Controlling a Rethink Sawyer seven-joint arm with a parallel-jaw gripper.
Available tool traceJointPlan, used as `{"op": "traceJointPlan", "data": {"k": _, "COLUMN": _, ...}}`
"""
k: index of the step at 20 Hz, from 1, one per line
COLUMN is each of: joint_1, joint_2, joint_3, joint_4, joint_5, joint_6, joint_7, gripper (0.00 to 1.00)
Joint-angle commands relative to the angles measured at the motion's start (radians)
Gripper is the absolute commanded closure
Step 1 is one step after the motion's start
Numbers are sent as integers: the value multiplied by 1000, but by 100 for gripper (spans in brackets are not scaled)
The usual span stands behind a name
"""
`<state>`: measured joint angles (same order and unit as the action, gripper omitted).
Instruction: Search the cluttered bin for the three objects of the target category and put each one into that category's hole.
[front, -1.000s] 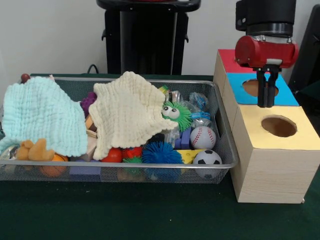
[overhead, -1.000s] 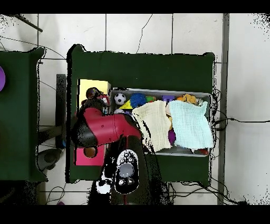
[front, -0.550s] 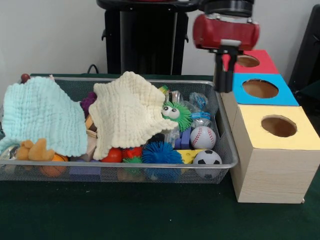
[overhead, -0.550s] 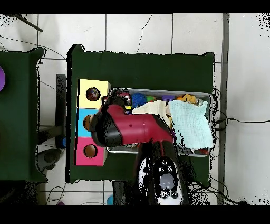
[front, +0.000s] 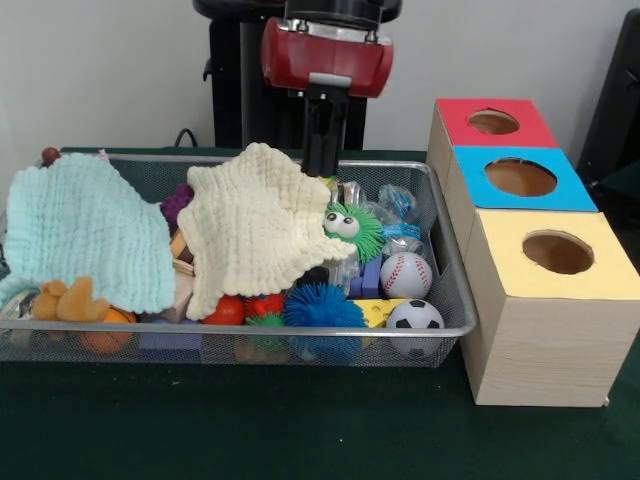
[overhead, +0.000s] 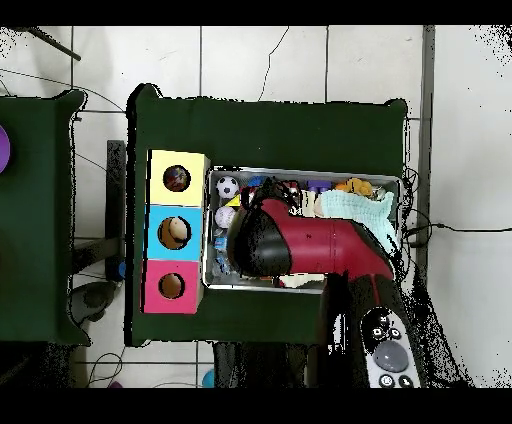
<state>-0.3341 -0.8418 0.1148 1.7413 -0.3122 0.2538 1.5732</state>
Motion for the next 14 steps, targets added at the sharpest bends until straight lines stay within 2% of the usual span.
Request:
{"op": "traceJointPlan", "data": {"k": 1, "joint_1": -47, "joint_2": 40, "joint_3": 163, "joint_4": 45, "joint_5": -104, "joint_6": 157, "joint_7": -176, "gripper": 100}}
{"op": "traceJointPlan", "data": {"k": 12, "joint_1": -92, "joint_2": 91, "joint_3": 224, "joint_4": 26, "joint_5": -126, "joint_6": 208, "joint_7": -149, "gripper": 100}}
{"op": "traceJointPlan", "data": {"k": 14, "joint_1": -79, "joint_2": 104, "joint_3": 205, "joint_4": -4, "joint_5": -147, "joint_6": 215, "joint_7": -139, "gripper": 100}}
